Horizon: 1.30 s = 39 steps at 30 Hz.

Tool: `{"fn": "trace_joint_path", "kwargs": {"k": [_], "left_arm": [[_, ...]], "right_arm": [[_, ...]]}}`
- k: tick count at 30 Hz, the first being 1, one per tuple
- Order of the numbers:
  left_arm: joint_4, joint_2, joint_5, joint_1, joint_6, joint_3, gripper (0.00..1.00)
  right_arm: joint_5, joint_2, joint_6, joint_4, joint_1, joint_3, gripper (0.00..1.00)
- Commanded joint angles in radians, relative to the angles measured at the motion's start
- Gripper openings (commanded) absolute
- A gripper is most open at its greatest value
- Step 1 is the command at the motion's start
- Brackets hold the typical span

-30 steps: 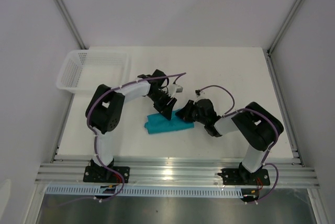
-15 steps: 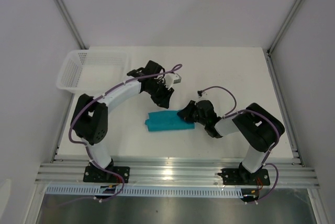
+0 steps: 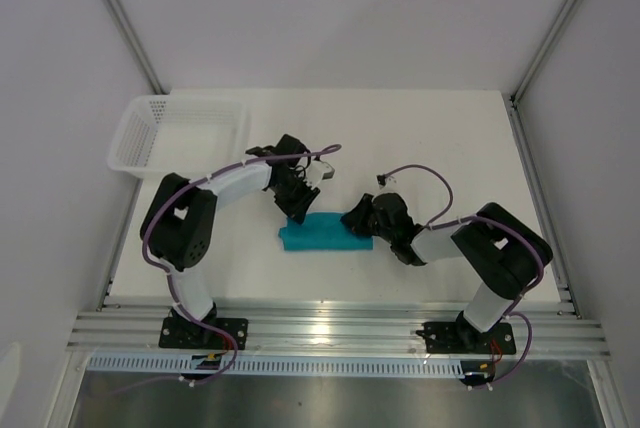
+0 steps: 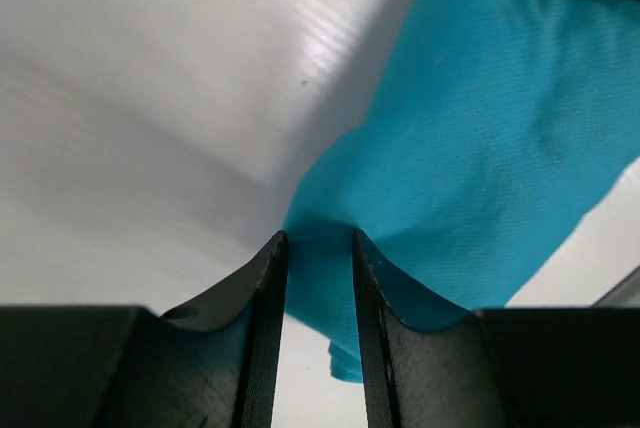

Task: Roll the t-shirts
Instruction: Roll the tshirt, then place the rolled tshirt into the container

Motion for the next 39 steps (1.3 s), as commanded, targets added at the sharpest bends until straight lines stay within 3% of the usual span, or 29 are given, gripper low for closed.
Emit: {"fn": "trace_joint_path", "kwargs": {"k": [1,11,22,25,27,28,29,39], "left_arm": [[0.001,-0.003,-0.051,0.017,0.013,-0.017,0.36],[0.003,-0.046,-0.021,0.022,0.051,-0.053,0.39],[-0.002,-0.28,0.051,-0.02,0.195,-0.043,0.48],[0.013,-0.317,0.018,-0.104,0.25,-0.088,0.56],[0.05,-0.34,-0.008,-0.156,0.287,-0.14,0.67],[0.07,-0.348,-0.028,-0.211,0.322,-0.174,0.78],[0.097,-0.345,-0.063,-0.233,0.335,-0.185,0.99],[0.272,-0.333,-0.26,-0.402,0.41,-0.299,1.0]], "right_arm": [[0.055,-0.034,-0.017,-0.034,0.009,-0.014,0.17],[0.056,-0.057,-0.043,-0.06,0.015,-0.011,0.18],[0.043,-0.073,-0.076,-0.086,0.017,0.004,0.19],[0.04,-0.076,-0.067,-0.095,0.017,0.01,0.21],[0.029,-0.076,-0.05,-0.087,0.014,0.009,0.22],[0.023,-0.076,-0.044,-0.084,0.011,0.01,0.22],[0.01,-0.074,-0.041,-0.078,0.009,0.009,0.22],[-0.011,-0.06,-0.023,-0.058,0.006,0.01,0.23]]}}
